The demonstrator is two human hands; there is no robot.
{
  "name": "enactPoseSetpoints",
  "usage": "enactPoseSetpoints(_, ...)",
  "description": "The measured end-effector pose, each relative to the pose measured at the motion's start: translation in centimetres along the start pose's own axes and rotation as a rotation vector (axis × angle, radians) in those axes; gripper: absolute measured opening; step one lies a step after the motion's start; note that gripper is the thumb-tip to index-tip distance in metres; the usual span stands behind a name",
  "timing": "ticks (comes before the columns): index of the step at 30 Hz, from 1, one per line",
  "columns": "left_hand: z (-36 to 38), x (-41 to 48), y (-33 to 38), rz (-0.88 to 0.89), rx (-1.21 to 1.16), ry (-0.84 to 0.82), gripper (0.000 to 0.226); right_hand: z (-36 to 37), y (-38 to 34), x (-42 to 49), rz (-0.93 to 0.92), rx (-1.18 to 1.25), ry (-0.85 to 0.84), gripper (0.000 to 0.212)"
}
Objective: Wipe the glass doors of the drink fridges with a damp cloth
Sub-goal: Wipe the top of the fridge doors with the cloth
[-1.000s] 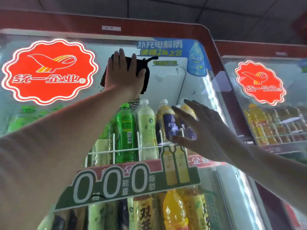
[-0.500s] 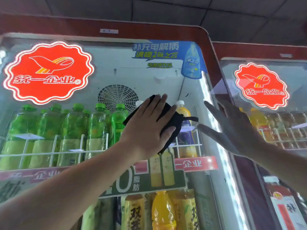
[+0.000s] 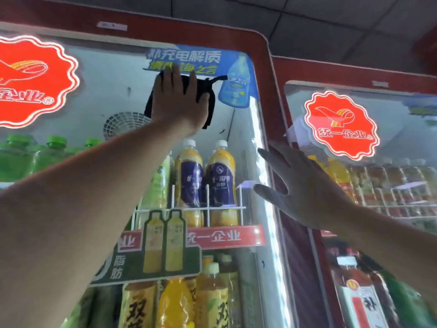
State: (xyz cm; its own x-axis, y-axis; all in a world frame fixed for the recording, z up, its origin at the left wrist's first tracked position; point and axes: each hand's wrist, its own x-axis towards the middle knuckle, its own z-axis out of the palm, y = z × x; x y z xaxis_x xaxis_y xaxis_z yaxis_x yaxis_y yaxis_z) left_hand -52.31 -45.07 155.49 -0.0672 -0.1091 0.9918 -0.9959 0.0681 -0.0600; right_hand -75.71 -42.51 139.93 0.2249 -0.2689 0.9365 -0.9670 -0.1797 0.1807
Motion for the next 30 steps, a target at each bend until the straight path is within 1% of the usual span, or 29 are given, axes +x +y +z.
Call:
enactPoseSetpoints(2, 0.2, -0.6, 1.1, -0.008, -0.011, 0.017, 0.065, -0.2, 0.7, 0.1, -0.009, 0.007, 0.028, 0.079)
enactPoseSetpoints(4, 0.4, -2.0, 1.9, 0.058, 0.006, 0.031, 0.064, -0.5, 1.6, -0.2, 0.006, -0.022, 0.068, 0.078)
enactPoseSetpoints(7, 0.8, -4.4, 3.0, 0.153, 0.007, 0.043, 0.064, -0.1, 2.3, -0.8, 0.009, 0.033, 0.168, 0.074)
enactPoseSetpoints(9, 1.0, -6.0, 3.8, 0.200, 0.011, 0.039, 0.063, 0.4, 2.5, -1.1, -0.016, 0.039, 0.192, 0.072)
enactPoseSetpoints(12, 1.2, -9.0, 4.9, 0.285, 0.029, 0.028, 0.070, 0.5, 3.0, -1.2, -0.038, 0.058, 0.232, 0.068)
enactPoseSetpoints(16, 1.7, -13.0, 5.8, 0.472, 0.006, -0.004, 0.071, 0.0, 3.5, -0.8, -0.048, 0.063, 0.240, 0.062)
enactPoseSetpoints(21, 1.1, -11.3, 5.4, 0.571, 0.020, -0.007, 0.072, -0.8, 4.5, -0.8, -0.084, 0.026, 0.207, 0.063)
enactPoseSetpoints(23, 0.8, -9.2, 5.7, 0.533, 0.037, -0.019, 0.074, -1.2, 4.9, -0.7, -0.099, 0.020, 0.211, 0.061)
enactPoseSetpoints(25, 0.9, -6.4, 6.9, 0.452, 0.036, -0.012, 0.068, -1.6, 5.9, -0.9, -0.116, -0.011, 0.232, 0.056)
enactPoseSetpoints(27, 1.1, -3.8, 8.3, 0.377, 0.033, 0.027, 0.062, -2.1, 7.1, -1.2, -0.152, -0.060, 0.238, 0.054)
enactPoseSetpoints(30, 1.5, -1.0, 10.8, 0.277, 0.022, 0.063, 0.062, -3.2, 9.2, -1.6, -0.180, -0.130, 0.205, 0.055)
